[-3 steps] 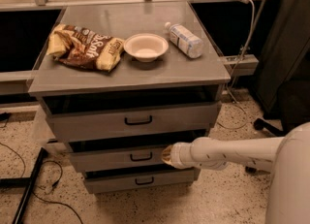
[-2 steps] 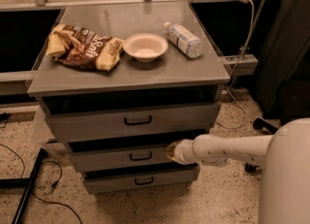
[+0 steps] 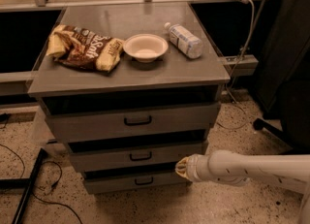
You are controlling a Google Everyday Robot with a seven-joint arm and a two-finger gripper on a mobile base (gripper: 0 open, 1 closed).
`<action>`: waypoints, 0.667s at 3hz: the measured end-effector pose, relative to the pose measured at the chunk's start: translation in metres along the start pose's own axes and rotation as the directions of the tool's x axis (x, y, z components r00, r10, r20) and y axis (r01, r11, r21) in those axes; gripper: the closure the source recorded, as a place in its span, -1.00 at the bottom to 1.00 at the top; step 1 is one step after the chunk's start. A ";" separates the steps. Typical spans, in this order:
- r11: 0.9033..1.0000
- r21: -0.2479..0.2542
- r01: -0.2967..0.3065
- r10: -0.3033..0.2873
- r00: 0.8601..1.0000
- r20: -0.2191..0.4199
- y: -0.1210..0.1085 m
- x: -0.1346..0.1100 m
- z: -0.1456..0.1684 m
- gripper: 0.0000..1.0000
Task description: Close middle drawer
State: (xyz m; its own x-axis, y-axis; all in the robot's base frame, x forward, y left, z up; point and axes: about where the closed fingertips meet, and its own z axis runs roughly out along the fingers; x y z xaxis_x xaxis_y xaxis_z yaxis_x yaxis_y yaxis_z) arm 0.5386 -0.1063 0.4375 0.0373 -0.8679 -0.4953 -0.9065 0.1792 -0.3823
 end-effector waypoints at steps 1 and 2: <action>0.999 -0.047 -0.009 0.009 1.000 0.013 0.040 0.004 -0.024 1.00; 0.999 -0.048 -0.016 0.016 1.000 0.012 0.043 0.007 -0.026 0.61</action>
Offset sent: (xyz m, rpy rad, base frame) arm -0.0386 -0.0066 0.0008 0.0108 0.0359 0.0179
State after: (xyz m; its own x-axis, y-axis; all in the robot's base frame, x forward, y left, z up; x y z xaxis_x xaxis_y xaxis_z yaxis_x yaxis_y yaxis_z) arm 0.4889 -0.1163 0.4375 0.0274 -0.8594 -0.5106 -0.9261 0.1705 -0.3366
